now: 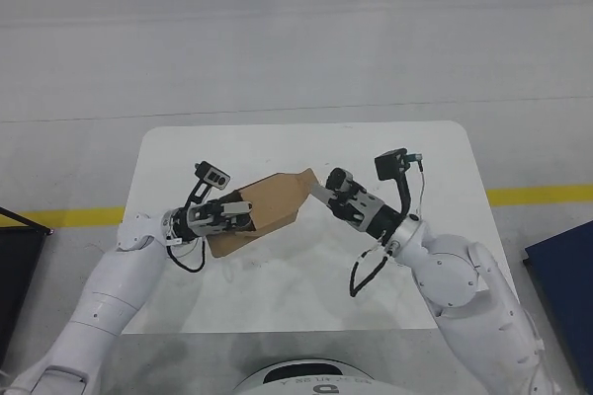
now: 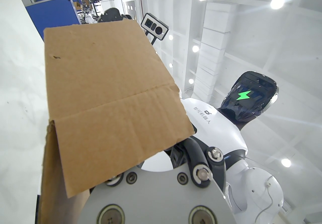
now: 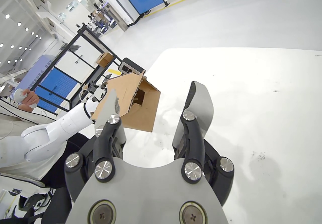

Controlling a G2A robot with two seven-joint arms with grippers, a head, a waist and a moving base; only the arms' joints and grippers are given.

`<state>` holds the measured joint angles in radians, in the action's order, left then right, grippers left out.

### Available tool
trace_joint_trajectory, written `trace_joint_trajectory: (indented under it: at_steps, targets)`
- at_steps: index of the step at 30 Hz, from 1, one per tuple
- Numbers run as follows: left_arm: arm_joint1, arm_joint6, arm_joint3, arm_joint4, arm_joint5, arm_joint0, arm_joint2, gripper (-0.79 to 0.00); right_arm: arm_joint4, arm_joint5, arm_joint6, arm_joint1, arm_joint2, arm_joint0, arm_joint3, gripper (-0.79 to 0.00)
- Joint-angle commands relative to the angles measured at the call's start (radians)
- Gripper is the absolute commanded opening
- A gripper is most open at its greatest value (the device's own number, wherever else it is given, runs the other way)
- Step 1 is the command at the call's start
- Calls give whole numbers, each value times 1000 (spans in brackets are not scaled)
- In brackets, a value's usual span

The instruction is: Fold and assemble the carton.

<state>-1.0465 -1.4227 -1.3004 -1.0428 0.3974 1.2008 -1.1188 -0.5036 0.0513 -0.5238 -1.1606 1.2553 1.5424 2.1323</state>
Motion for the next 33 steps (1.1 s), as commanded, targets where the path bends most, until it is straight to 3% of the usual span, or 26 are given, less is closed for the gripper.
trace_joint_trajectory:
  at_steps: [1, 3, 5, 6, 7, 11, 12, 13, 14, 20, 33]
  targets:
    - [0, 0, -7, 12, 0, 5, -5, -785, 14, -5, -4, -1, -9, -8, -5, -471]
    - [-1, 1, -13, 18, 1, 11, -10, -785, 41, -10, -6, -3, -16, -17, -13, -496]
    - [-3, -1, -20, 16, -1, 17, -15, -785, 91, -16, -4, -6, -25, -22, -26, -579]
    - [-4, -3, -22, 7, -3, 21, -18, -785, 129, -17, -3, -8, -28, -26, -37, -653]
    - [-4, -5, -22, 2, -5, 24, -22, -785, 158, -18, -1, -10, -29, -31, -51, -785]
    - [-7, -10, -27, -6, -10, 33, -39, -785, 360, 6, 16, -19, -33, -39, -99, -785]
    - [-8, -10, -28, -6, -10, 35, -43, -708, 420, 16, 22, -21, -30, -40, -112, -785]
    - [-8, -12, -27, -6, -12, 38, -46, -486, 444, 19, 23, -22, -24, -42, -124, -785]
    - [-9, -12, -26, -6, -12, 39, -49, 0, 483, 23, 24, -23, -23, -42, -131, -785]
    - [-17, 5, -23, -2, 5, 44, -62, 0, 523, 29, 32, -24, -19, -45, -144, -785]
    - [-27, 185, -48, 189, 119, 51, -71, 0, 437, -12, 96, -32, -81, -63, -136, -785]
